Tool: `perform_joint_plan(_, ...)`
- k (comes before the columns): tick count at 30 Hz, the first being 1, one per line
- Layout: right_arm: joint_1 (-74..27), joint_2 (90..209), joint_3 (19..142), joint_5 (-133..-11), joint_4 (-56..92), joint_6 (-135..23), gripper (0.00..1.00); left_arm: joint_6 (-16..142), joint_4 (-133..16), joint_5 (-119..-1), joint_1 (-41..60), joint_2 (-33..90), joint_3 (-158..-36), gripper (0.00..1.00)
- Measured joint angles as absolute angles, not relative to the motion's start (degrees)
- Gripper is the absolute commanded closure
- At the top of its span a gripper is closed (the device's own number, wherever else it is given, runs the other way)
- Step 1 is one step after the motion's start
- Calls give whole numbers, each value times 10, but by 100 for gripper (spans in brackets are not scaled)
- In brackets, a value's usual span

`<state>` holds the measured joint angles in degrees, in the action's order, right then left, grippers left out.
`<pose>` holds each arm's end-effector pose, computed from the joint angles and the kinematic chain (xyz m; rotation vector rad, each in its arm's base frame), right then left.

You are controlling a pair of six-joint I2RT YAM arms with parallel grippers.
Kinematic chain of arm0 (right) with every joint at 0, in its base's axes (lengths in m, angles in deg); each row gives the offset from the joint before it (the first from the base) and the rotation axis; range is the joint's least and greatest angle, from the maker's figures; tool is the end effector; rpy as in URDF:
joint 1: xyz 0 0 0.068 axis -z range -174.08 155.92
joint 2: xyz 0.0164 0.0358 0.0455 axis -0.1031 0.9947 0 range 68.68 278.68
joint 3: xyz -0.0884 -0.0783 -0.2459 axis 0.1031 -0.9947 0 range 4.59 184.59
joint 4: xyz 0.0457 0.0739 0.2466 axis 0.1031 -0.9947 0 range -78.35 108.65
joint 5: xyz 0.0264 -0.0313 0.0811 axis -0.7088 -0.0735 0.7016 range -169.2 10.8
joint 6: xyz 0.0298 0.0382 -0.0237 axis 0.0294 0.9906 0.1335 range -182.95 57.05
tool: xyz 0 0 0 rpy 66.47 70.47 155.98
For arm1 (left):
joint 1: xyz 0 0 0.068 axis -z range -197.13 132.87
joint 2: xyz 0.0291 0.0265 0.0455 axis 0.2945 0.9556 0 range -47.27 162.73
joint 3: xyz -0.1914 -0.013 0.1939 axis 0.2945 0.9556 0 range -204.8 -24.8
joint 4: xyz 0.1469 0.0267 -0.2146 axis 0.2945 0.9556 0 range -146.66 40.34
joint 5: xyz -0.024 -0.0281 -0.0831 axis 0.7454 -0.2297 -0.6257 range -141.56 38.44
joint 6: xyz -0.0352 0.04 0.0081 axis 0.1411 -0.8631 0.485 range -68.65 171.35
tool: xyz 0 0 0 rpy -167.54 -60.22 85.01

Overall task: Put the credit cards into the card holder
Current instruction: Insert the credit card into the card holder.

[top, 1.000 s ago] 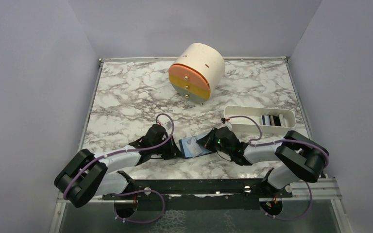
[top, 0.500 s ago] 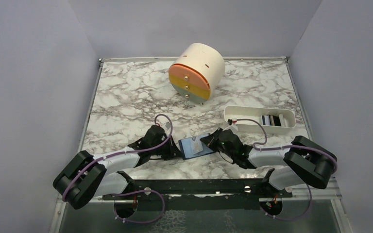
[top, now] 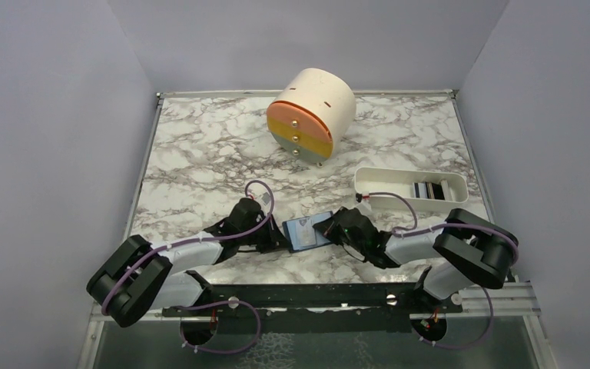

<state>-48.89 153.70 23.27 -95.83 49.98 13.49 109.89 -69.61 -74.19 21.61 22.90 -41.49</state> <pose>0.1459 0.1894 0.1141 0.6097 2.2493 0.9614 0.1519 -0.1394 0.1313 -0.2091 2.5793 -1.2319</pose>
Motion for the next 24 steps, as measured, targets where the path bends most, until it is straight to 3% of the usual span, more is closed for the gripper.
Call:
perform_joint_plan(10, -489, 1564, 271, -928, 499, 72, 88, 1081, -683, -727, 216, 234, -415, 100)
perform_joint_plan(20, -491, 1567, 301, -889, 464, -6, 91, 1058, -661, -705, 216, 233, -422, 95)
perform_joint_plan(24, -491, 1571, 333, -880, 437, -45, 85, 1044, -644, -691, 216, 233, -433, 95)
